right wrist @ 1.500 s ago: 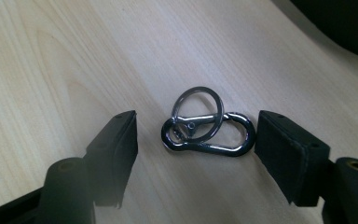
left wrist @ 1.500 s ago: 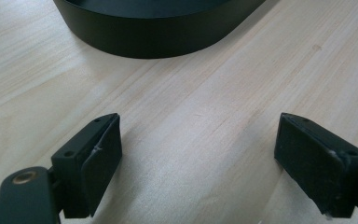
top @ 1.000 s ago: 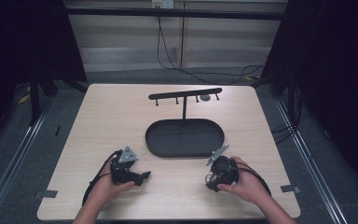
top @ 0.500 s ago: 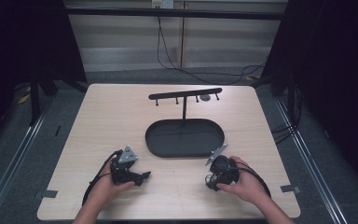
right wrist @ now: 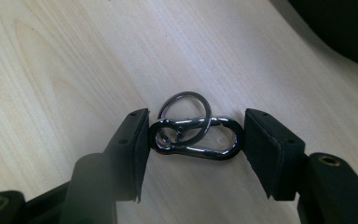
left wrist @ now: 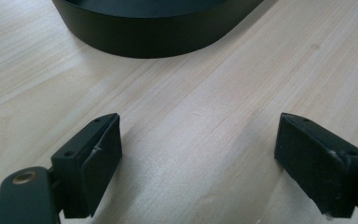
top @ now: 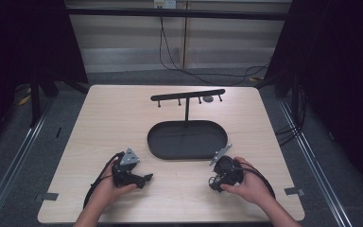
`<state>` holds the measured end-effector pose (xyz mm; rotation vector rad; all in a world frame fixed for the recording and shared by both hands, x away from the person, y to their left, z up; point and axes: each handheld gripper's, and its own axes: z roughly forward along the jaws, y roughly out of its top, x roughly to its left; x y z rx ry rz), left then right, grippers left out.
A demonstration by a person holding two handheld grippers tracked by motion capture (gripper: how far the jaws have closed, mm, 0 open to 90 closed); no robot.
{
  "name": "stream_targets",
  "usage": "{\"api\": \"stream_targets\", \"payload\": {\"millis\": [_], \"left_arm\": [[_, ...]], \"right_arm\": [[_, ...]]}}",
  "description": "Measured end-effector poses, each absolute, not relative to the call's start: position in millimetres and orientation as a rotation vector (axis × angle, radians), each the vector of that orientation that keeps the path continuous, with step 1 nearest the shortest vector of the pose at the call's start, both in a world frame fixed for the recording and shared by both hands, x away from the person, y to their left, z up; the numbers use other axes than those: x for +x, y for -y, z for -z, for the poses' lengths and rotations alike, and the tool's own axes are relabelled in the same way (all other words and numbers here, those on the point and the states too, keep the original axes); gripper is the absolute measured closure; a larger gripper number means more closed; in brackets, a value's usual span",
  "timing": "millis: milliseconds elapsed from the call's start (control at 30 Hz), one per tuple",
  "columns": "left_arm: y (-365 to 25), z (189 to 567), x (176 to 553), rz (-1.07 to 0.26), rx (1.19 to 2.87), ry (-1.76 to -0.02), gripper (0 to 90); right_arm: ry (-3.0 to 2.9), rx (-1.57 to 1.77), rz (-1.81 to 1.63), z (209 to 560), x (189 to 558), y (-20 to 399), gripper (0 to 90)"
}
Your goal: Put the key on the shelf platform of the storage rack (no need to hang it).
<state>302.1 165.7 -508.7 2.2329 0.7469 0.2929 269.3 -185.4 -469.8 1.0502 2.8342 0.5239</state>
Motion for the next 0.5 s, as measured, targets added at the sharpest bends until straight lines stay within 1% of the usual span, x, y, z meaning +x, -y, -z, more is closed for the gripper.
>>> {"api": "stream_targets", "payload": {"millis": [500], "left_arm": [[-166, 509, 302, -0.292, 2.235, -0.749, 14.6]], "right_arm": [[-2.817, 1.065, -0.552, 458, 276, 190, 42.5]]}}
